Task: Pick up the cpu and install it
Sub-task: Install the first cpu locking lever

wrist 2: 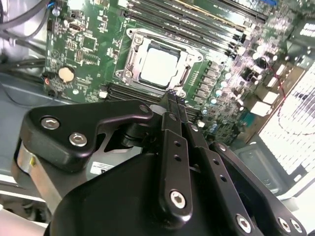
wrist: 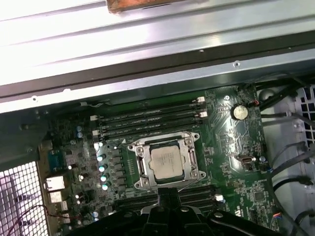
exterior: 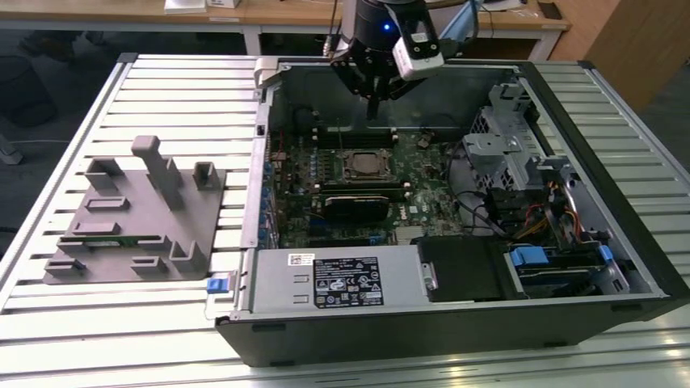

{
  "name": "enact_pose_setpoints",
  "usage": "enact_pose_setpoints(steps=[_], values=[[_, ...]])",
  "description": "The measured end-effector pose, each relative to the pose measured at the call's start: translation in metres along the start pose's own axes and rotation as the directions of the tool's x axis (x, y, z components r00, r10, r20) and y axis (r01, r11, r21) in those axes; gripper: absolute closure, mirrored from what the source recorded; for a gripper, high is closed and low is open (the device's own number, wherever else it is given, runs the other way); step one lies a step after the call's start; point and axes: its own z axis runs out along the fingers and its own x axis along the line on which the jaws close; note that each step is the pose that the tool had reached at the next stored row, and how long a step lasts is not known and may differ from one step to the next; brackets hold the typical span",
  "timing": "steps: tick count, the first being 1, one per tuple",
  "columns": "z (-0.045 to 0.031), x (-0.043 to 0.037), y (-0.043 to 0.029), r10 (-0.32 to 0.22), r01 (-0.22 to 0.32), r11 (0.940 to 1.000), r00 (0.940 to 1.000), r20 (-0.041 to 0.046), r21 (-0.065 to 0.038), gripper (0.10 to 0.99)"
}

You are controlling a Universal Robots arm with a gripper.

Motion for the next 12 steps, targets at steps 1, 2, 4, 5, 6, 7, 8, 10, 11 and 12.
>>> enact_pose_setpoints(steps=[1,2,4,5,6,7,8,10,11,12], values=[[0.0,0.0,0.0,-0.013,0.013,0.9999,0.9999,-0.0003,0.0,0.98],[0.0,0.0,0.0,-0.024,0.024,0.9997,0.9997,-0.0005,0.0,0.98],[0.0,0.0,0.0,-0.041,0.041,0.9992,0.9992,-0.0008,0.001,0.98],[0.0,0.0,0.0,-0.046,0.046,0.999,0.999,-0.0009,0.001,0.98],[0.0,0.0,0.0,-0.049,0.049,0.9988,0.9988,-0.0009,0.001,0.98],[0.0,0.0,0.0,-0.052,0.052,0.9986,0.9986,-0.001,0.001,0.98],[0.0,0.0,0.0,-0.055,0.055,0.9985,0.9985,-0.001,0.001,0.98],[0.0,0.0002,0.0,-0.059,0.059,0.9983,0.9983,-0.0011,0.001,0.98],[0.0,0.0006,-0.0001,-0.059,0.059,0.9982,0.9982,-0.0012,0.001,0.98],[0.0,0.0013,-0.0002,-0.059,0.059,0.9982,0.9982,-0.0012,0.001,0.98]])
